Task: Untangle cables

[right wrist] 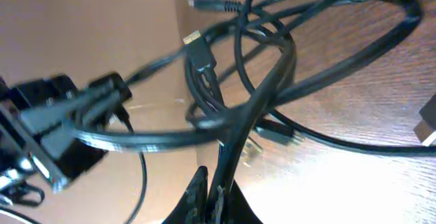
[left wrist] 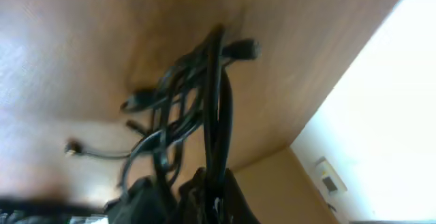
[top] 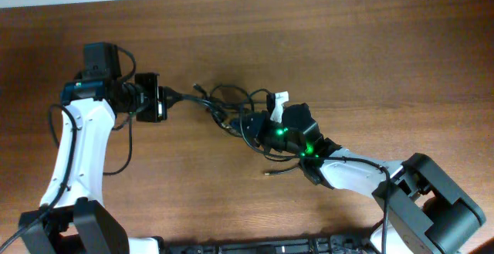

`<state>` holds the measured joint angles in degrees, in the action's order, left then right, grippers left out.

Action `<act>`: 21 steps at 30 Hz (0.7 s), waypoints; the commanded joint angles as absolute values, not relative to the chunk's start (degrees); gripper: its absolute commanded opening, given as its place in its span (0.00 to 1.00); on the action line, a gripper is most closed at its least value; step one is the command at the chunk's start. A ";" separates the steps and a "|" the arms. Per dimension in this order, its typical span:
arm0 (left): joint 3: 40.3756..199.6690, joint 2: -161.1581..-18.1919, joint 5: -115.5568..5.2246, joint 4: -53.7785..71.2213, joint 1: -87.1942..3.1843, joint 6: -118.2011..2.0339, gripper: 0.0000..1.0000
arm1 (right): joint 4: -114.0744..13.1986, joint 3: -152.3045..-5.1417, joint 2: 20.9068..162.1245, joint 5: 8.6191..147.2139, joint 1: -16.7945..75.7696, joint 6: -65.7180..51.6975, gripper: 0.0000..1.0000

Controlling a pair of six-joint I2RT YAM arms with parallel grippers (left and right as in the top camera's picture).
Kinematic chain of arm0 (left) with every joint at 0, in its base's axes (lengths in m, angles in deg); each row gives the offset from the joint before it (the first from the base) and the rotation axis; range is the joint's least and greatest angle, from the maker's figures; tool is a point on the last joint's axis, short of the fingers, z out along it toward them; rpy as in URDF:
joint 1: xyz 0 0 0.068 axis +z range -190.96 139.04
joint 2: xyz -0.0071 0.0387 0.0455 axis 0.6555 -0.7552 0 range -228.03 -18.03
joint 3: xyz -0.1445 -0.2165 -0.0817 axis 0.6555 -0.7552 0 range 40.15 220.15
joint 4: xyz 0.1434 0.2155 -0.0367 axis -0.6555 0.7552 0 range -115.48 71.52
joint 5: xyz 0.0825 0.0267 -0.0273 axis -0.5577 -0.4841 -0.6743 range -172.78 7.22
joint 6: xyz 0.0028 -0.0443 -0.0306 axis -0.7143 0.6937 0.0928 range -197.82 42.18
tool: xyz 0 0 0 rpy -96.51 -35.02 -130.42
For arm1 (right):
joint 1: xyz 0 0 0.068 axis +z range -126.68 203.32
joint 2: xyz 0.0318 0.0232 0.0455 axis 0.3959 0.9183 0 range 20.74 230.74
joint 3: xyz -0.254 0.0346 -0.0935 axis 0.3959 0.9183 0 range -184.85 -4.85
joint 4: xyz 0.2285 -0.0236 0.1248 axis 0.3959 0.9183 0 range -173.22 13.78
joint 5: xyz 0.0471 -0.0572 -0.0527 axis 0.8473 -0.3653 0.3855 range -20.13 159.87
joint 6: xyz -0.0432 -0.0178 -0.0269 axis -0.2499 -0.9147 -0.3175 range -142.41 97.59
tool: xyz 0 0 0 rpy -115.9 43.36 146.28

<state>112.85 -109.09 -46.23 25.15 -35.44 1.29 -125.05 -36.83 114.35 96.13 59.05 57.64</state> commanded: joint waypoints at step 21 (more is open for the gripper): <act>113.44 -107.98 -38.80 -2.76 -31.79 -34.93 0.00 | -95.93 -37.34 110.24 95.37 34.92 25.64 0.04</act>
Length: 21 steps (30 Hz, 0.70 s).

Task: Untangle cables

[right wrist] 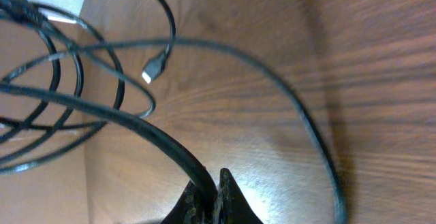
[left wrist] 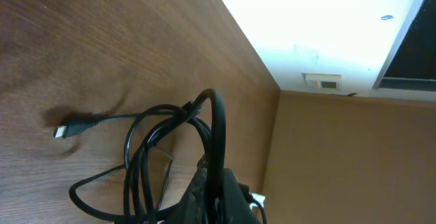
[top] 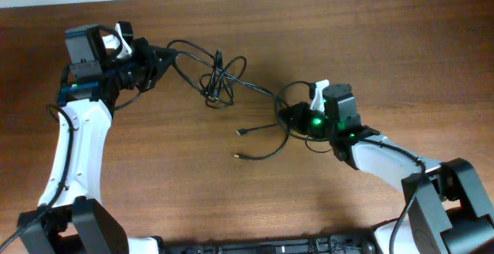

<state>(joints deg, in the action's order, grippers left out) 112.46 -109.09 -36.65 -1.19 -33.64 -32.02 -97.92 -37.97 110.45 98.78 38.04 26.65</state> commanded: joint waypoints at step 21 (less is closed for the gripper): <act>113.44 -108.00 -37.81 4.01 -31.79 -63.17 0.00 | -82.36 -37.34 93.12 97.93 -3.57 9.05 0.71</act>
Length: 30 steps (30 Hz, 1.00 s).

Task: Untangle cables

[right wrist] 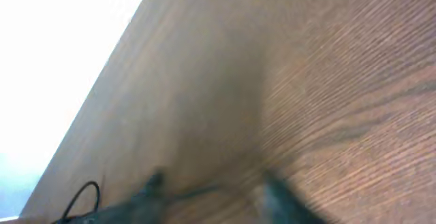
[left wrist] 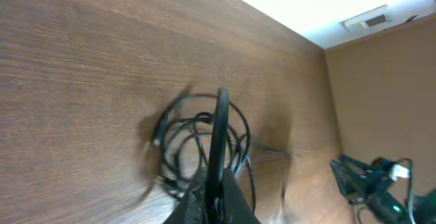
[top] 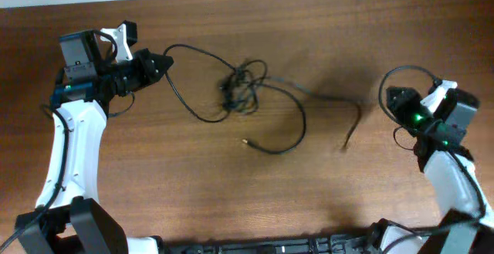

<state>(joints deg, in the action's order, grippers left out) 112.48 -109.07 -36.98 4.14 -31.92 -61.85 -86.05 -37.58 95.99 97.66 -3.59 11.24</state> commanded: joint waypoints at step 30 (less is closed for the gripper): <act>113.42 -108.00 -37.61 4.19 -31.79 -63.14 0.00 | -78.43 -61.90 108.20 78.47 51.84 10.83 0.98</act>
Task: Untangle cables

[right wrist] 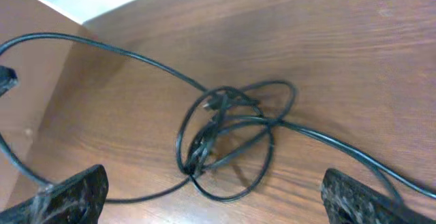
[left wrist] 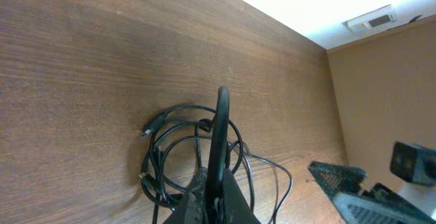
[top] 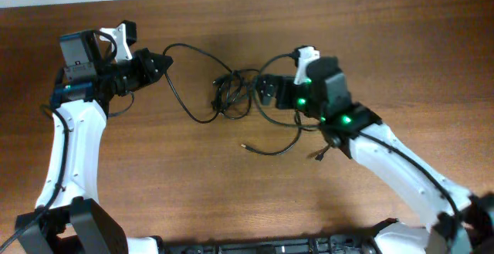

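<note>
A small knot of black cables (top: 230, 93) lies on the wooden table, also seen as a coil (left wrist: 178, 152) in the left wrist view and a tangle (right wrist: 221, 125) in the right wrist view. My left gripper (top: 160, 61) is at the back left, shut on one black cable (left wrist: 219, 132) that loops down to the knot. My right gripper (top: 266, 89) sits just right of the knot, wide open, its two fingers (right wrist: 71, 191) far apart with the tangle ahead of them and nothing held.
Two loose cable ends lie in front of the knot, one plug (top: 245, 146) toward the middle and another (top: 318, 156) beneath my right arm. A long strand (right wrist: 354, 156) runs off to the right. The table's back edge meets a white wall.
My right gripper was at the table's far right with a cable loop at its fingers. It is now open beside the knot in the middle. The left arm has not moved.
Both grippers were shut on cables close together at a big tangle left of centre. Then they stood apart, left at the back left, right at centre right, strands stretched out. The right reached the far right, the tangle smaller. Now it is open by the knot.
</note>
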`<state>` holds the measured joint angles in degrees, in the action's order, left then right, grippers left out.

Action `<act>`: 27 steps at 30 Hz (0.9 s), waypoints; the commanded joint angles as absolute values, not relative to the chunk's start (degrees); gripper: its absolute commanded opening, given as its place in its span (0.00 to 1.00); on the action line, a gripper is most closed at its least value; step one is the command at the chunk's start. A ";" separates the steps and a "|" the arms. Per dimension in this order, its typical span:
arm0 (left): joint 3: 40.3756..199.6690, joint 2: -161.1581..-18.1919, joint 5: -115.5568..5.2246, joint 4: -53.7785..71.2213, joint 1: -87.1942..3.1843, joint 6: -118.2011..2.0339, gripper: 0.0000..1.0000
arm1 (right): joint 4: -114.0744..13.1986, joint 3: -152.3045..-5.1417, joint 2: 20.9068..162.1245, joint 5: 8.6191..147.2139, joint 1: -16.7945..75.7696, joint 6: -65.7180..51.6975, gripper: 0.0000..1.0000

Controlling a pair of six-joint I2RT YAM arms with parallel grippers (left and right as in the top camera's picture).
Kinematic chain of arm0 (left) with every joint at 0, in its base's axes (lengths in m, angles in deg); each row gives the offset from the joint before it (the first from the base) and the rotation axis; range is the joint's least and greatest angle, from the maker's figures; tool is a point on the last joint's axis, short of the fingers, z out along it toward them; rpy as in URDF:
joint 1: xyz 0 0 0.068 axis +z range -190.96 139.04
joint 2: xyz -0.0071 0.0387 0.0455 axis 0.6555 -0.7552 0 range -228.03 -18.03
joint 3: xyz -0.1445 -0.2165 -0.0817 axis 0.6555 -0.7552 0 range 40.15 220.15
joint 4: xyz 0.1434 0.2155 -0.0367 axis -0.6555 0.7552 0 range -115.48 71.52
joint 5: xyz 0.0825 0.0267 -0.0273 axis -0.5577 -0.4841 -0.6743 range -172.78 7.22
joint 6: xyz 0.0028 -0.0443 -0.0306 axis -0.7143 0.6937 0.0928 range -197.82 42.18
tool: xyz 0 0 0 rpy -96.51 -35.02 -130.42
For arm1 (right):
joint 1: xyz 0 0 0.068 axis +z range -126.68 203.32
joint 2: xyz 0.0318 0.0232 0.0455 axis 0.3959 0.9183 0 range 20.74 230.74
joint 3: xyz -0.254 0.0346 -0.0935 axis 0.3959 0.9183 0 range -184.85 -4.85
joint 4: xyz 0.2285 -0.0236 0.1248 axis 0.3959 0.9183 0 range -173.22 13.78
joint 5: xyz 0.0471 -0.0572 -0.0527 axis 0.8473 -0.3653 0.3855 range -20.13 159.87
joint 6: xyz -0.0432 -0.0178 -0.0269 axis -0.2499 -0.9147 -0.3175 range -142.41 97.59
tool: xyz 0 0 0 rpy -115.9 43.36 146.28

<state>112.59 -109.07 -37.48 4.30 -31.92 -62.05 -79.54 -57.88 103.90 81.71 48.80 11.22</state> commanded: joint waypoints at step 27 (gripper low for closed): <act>113.60 -91.02 -25.33 2.31 -14.52 -63.14 0.00 | -41.29 -70.23 126.15 56.97 17.87 13.32 0.29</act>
